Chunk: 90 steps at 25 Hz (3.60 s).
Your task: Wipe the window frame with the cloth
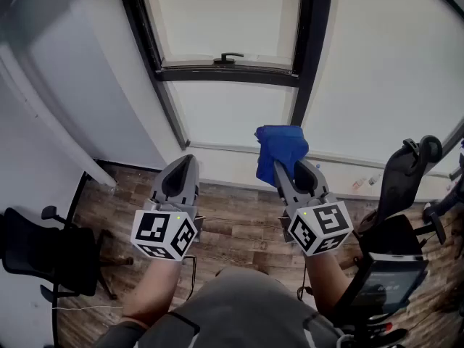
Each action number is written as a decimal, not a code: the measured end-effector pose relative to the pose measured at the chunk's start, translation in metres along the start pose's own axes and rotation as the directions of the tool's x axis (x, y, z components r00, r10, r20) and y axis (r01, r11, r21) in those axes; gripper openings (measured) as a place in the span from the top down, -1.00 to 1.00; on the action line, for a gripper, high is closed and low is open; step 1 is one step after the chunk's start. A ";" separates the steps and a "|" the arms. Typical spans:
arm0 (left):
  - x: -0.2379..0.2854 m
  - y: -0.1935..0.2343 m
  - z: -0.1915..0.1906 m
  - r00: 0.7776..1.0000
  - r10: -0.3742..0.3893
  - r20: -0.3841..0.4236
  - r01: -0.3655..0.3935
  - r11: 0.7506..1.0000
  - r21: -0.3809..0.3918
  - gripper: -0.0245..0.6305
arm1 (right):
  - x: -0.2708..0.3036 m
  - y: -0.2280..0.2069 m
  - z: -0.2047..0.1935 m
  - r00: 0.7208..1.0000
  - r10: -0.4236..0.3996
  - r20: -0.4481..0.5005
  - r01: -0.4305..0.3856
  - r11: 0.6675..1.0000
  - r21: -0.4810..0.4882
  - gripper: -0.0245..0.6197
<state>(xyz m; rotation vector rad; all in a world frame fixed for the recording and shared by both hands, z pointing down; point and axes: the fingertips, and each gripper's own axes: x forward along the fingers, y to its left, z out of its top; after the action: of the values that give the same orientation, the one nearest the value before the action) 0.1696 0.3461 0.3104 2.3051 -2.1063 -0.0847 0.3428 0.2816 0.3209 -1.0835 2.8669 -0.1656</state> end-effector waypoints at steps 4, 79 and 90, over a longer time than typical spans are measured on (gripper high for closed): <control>-0.001 0.001 0.000 1.000 0.001 -0.002 -0.001 1.000 -0.014 0.91 | 0.001 0.001 0.000 1.000 -0.001 -0.001 0.001 1.000 0.002 0.54; 0.284 0.356 -0.037 0.992 0.124 -0.002 -0.124 0.992 -0.012 0.90 | 0.481 -0.034 -0.053 0.988 0.150 -0.024 -0.150 0.989 -0.009 0.54; 0.319 0.433 -0.046 0.996 0.091 -0.012 -0.091 0.995 -0.042 0.90 | 0.560 -0.004 -0.056 0.992 0.121 -0.033 -0.122 0.992 -0.041 0.54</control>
<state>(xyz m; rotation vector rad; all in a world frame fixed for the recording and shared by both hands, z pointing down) -0.2305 -0.0115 0.3688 2.1785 -2.1791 -0.1148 -0.0798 -0.0879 0.3608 -0.9168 2.9660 -0.1143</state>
